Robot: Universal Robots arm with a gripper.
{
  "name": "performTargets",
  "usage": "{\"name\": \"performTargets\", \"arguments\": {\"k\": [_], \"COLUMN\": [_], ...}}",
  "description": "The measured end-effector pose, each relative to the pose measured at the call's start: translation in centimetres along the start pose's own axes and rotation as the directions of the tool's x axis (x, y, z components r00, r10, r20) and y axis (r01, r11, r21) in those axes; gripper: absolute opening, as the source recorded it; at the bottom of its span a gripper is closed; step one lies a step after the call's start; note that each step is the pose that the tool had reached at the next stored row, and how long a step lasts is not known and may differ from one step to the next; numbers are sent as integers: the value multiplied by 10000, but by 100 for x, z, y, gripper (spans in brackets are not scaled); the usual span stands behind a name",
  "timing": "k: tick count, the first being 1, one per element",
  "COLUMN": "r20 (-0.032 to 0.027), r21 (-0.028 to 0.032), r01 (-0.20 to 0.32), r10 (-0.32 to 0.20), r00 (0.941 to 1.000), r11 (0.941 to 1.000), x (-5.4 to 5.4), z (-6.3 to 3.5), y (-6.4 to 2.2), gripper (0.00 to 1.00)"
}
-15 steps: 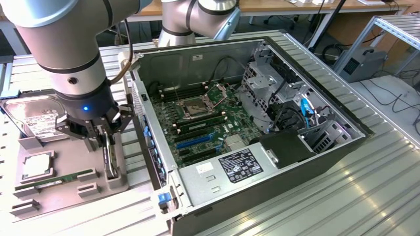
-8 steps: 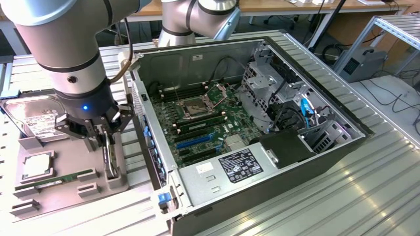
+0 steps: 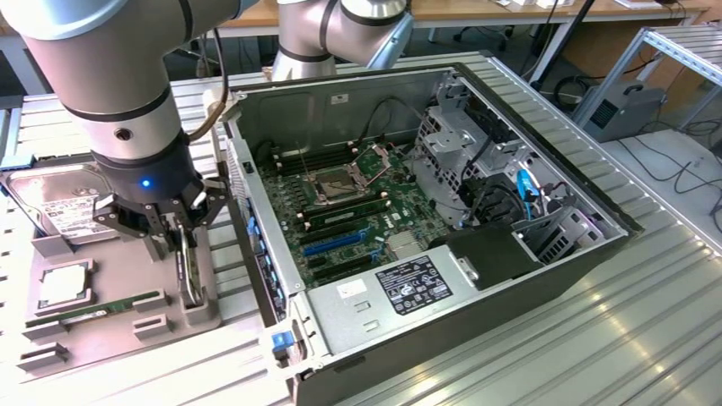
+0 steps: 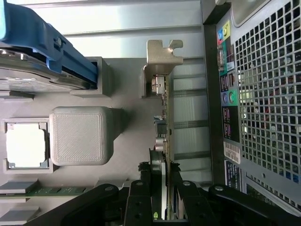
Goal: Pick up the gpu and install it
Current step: 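Pick up the gpu and move the gpu toward the slot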
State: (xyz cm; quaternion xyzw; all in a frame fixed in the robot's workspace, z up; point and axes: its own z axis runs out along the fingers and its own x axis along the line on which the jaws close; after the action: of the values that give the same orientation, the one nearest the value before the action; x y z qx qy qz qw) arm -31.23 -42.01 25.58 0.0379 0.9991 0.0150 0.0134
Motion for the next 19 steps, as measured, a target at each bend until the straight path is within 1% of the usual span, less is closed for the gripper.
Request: {"name": "performTargets", "arguments": {"k": [19], "r20": [0], "r21": [1], "r01": [0], "r10": [0], "r00": [10000], "r11": [10000], "x": [-1], "z": [-39], "y": [1], "gripper": [27]}}
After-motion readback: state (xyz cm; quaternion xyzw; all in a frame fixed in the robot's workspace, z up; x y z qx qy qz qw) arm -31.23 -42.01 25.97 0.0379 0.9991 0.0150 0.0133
